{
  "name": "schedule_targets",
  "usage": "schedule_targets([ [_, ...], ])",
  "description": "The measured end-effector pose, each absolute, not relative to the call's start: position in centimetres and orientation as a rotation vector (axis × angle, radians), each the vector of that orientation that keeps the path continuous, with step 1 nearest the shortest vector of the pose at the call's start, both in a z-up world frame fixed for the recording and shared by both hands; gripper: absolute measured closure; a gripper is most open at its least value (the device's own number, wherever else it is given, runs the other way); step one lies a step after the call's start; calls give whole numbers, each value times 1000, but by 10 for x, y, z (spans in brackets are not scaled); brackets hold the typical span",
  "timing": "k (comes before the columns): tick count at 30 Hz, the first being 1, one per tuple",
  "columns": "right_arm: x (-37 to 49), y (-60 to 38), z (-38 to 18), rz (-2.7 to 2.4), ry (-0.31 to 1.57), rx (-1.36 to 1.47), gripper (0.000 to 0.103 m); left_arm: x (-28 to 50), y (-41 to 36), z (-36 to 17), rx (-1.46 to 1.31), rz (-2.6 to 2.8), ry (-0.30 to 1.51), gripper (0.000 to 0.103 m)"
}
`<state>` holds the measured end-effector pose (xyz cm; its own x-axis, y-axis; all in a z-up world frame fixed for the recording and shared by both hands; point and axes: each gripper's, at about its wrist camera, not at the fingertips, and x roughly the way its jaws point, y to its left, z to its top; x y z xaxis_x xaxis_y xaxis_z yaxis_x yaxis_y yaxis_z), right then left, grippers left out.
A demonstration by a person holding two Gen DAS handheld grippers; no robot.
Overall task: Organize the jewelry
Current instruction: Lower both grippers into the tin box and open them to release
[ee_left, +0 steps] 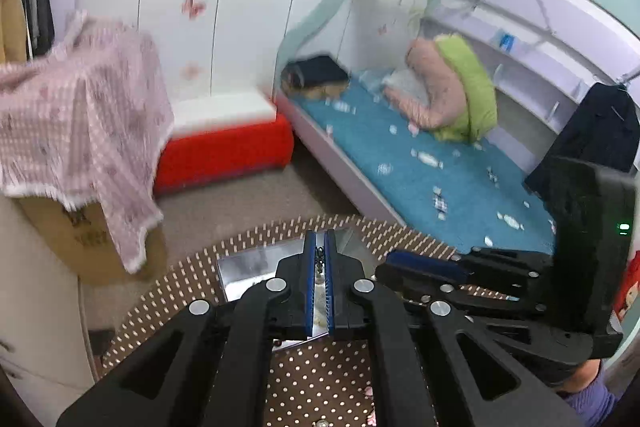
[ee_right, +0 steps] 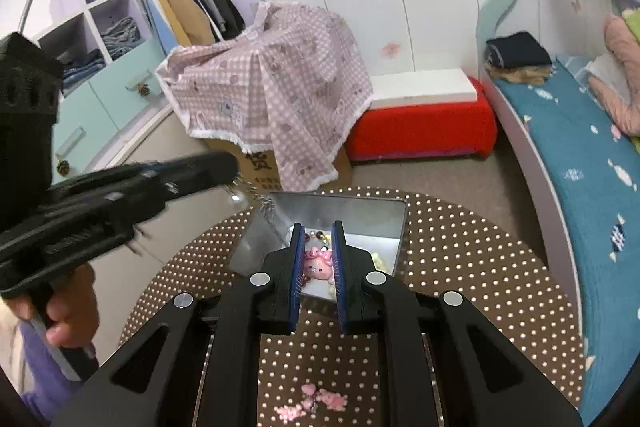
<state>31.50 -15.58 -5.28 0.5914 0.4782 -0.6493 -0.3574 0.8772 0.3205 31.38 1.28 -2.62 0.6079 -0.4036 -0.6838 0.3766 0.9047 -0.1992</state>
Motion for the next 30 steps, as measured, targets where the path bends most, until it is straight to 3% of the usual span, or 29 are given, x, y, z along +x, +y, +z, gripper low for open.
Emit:
schedule_targets([
  [7,334,-145,-88,466,888,140,89,339,22,-82,-65,-384,948,99],
  [14,338,-139,-107,459,923,132,88,335,25,-98,-79,-391,990,98],
  [15,338,-139,-108,456,923,132,87,335,25,-97,-81,-392,990,94],
  [17,338,-142,-109,450,917,142,87,332,27,-95,-87,-394,977,70],
  [22,335,-146,-108,456,914,168,86,321,30,-86,-108,-401,933,44],
  [23,334,-148,-107,453,910,168,80,318,31,-84,-112,-401,923,41],
  [24,331,-150,-105,450,902,171,63,316,31,-82,-113,-406,915,41],
  [25,327,-154,-102,452,887,179,58,311,32,-80,-113,-414,904,40],
  [30,304,-164,-84,421,811,142,51,283,41,-66,-109,-407,830,26],
])
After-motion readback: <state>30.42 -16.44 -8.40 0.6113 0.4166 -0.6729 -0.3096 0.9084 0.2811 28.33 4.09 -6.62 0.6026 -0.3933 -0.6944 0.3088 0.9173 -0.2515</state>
